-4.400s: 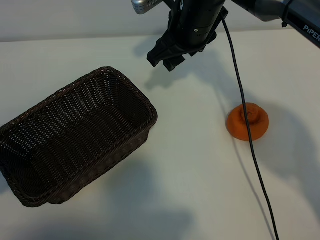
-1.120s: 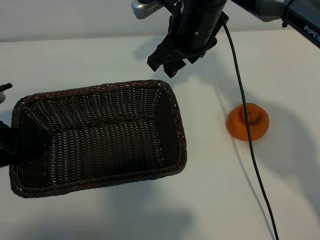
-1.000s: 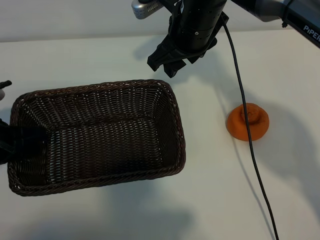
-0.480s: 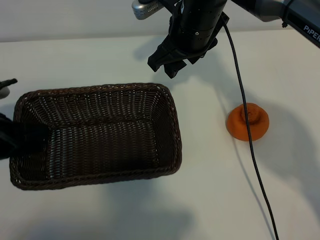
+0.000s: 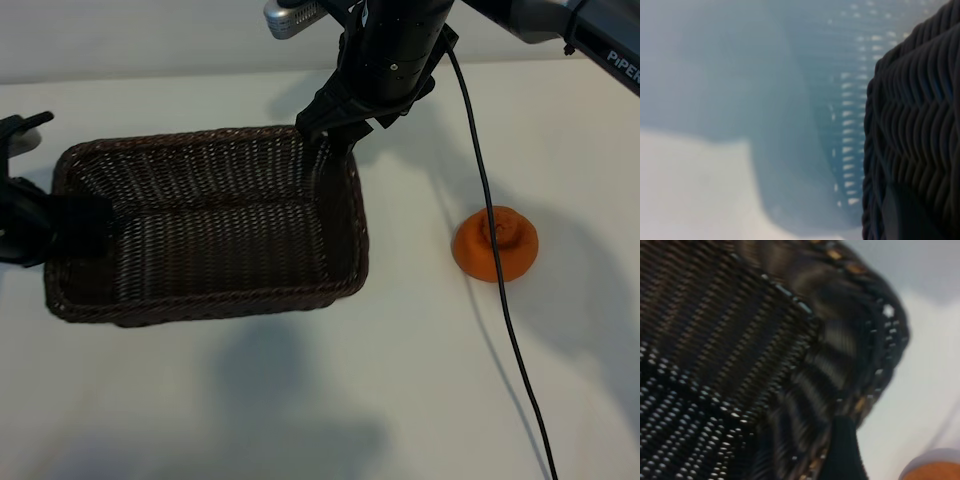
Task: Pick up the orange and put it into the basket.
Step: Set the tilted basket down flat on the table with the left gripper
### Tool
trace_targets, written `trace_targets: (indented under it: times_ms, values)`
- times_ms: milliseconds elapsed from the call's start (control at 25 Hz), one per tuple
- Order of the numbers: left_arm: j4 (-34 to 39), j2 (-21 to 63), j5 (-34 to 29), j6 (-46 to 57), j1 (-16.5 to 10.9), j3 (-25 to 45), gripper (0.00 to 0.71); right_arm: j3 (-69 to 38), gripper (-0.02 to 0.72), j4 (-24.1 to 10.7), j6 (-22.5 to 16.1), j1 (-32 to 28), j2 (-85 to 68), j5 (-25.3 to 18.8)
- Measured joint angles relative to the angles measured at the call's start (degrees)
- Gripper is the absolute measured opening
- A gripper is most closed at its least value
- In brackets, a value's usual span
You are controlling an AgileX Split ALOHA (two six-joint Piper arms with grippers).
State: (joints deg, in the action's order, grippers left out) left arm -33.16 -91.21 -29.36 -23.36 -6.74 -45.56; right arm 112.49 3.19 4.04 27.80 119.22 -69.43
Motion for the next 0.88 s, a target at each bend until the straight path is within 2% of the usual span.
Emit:
trace_targets:
  times_ms: [360, 880]
  values:
    - [-11.6, -5.1, 1.4, -10.5, 0.0, -1.0, 0.152, 0.0, 0.526, 0.0, -0.1, 0.0, 0.0, 0.1]
    - [-13.0, -9.6, 0.5, -11.3, 0.0, -3.7, 0.152, 0.0, 0.526, 0.2, -0.3, 0.0, 0.0, 0.4]
